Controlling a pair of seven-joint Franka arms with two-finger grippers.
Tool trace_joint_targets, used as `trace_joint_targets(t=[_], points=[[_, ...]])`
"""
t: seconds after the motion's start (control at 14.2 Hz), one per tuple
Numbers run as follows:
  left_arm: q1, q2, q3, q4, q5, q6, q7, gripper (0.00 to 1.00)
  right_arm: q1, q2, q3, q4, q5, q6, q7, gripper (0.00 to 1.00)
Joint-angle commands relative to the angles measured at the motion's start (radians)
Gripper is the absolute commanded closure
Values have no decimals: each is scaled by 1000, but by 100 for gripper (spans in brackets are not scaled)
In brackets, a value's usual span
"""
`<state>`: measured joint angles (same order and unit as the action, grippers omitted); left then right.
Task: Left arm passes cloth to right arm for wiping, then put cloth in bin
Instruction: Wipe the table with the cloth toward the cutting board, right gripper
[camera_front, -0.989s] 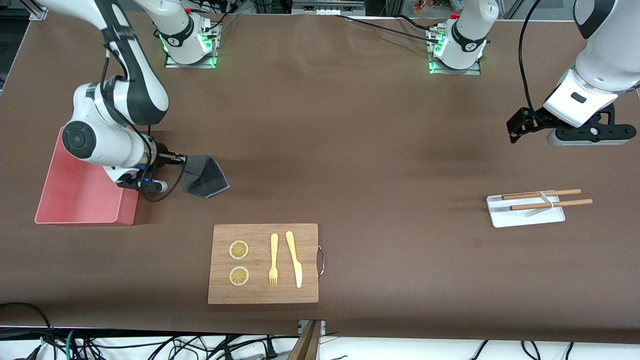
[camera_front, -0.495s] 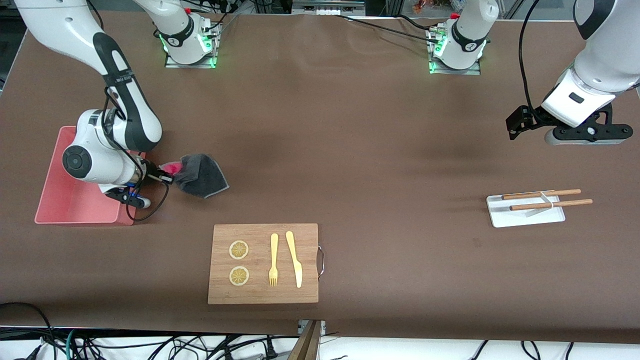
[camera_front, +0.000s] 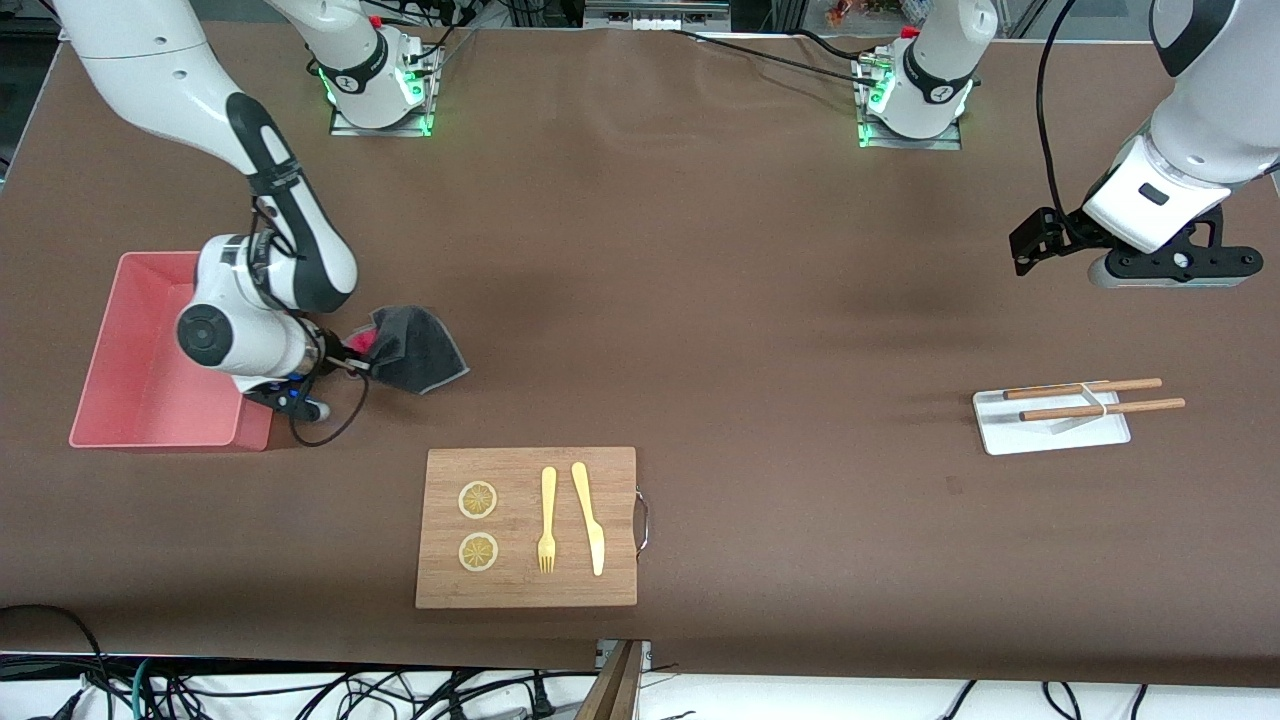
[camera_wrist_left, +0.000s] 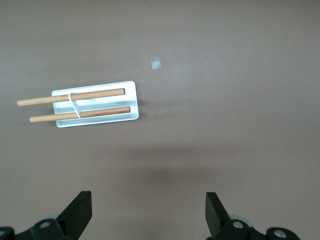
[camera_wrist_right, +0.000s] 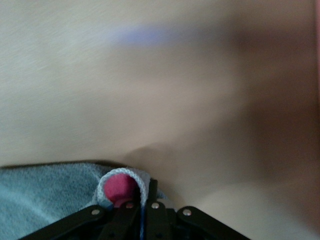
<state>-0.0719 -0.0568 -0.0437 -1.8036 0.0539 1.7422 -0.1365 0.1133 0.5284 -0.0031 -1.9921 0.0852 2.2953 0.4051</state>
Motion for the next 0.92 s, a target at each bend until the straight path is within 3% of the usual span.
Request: trace_joint_targets(t=[0.0,0.21,0.49,0.85], points=[[18,21,1,42,-28,-26,28,0,104,28,-5,15,109,18,72,100],[18,28,2,52,-28,-26,29,0,212,62,-5,33,246,64,153,100],[18,29,2,52,-28,-26,43,0,354,111,-5,131,249,73,404,100],[17,29,2,52,-23,-27,41,0,413,124,24,185,254,73,547,100]])
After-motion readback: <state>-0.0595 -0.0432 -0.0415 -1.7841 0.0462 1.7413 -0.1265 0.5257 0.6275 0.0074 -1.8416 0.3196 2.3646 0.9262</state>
